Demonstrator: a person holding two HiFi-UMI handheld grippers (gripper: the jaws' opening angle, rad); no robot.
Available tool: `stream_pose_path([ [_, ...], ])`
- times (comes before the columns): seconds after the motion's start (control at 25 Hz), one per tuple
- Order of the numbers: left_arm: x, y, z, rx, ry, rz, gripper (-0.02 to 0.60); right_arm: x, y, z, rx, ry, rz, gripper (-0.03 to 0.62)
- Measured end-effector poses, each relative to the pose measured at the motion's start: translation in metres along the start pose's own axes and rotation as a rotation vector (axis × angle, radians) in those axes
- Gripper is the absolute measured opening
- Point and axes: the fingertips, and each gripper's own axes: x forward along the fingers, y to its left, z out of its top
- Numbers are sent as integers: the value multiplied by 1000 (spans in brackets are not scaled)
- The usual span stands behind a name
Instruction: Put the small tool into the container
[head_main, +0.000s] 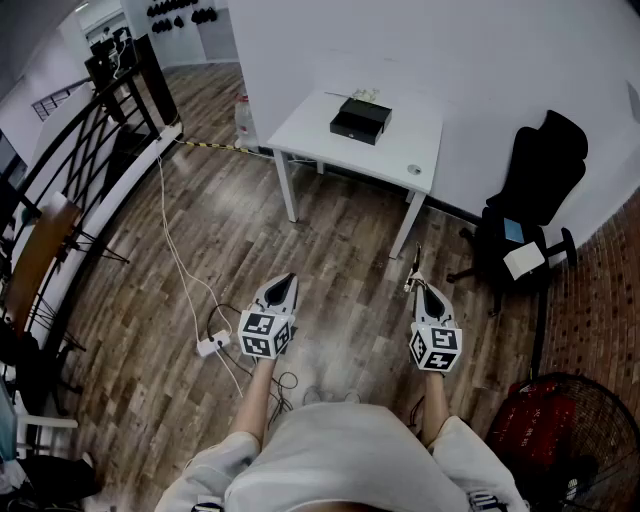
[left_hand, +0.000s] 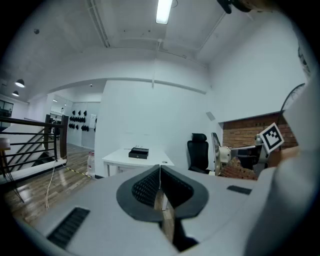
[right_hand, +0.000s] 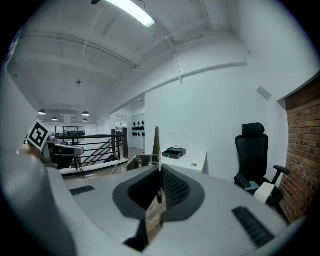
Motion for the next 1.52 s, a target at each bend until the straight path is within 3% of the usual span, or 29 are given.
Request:
stream_pose_path([
  [0.48, 1, 15, -1, -1, 7, -18, 11, 11, 14, 3, 6, 3, -4, 3],
  [1.12, -13, 77, -7, 17, 17, -74, 11, 32, 76, -4, 14, 11, -43, 3],
  [1.52, -2, 103, -5, 20, 17, -83, 11, 53, 92, -10, 20, 26, -44, 3],
])
